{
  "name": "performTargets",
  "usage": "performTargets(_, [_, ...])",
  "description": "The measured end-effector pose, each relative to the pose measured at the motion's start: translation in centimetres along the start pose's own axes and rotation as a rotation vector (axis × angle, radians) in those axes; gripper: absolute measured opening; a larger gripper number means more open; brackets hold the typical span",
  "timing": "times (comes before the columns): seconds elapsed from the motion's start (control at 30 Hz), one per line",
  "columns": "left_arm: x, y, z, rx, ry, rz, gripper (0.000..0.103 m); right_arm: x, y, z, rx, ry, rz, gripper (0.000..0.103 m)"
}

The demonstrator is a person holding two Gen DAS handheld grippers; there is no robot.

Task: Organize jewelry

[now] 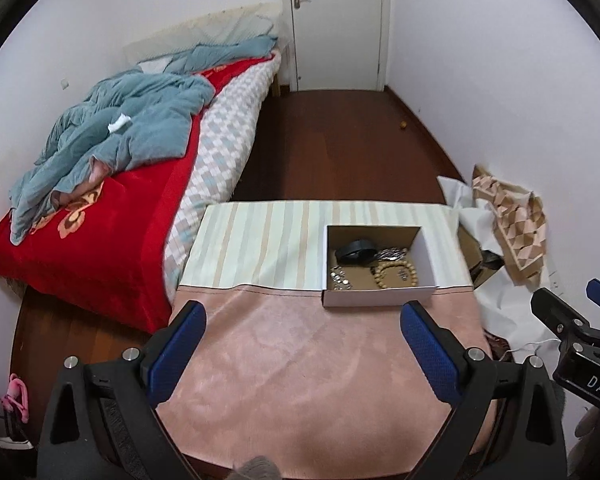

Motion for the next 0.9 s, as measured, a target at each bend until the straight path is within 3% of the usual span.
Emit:
performTargets(0.27, [0.4,0.0,-5.3,0.051,0.033,-0.014,0.099,0.5,-0.6,-7.8,0.104,-0.006,0.008,0.103])
performTargets(0.47, [0.7,0.1,-7.9,0.072,0.046,-0.015,0.099,0.9,-0.7,-11.3,0.147,-0.002,0.009,0.103])
performTargets(0.9, [1.3,-0.5,-8.2,0.06,0.047,-0.025,0.099,0.9,-1.3,-10.8,0.124,-0.002,0.0,0.103])
Point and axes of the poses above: each gripper's, at about its wrist camera, not at the fingertips, and z roughly the way its jaws point, x to its right, y to its underside, the point moved 8 cm from there along z, roughly the way its jaws point, and after that the axes turned 5 degrees about y, right-handed, at the moved point
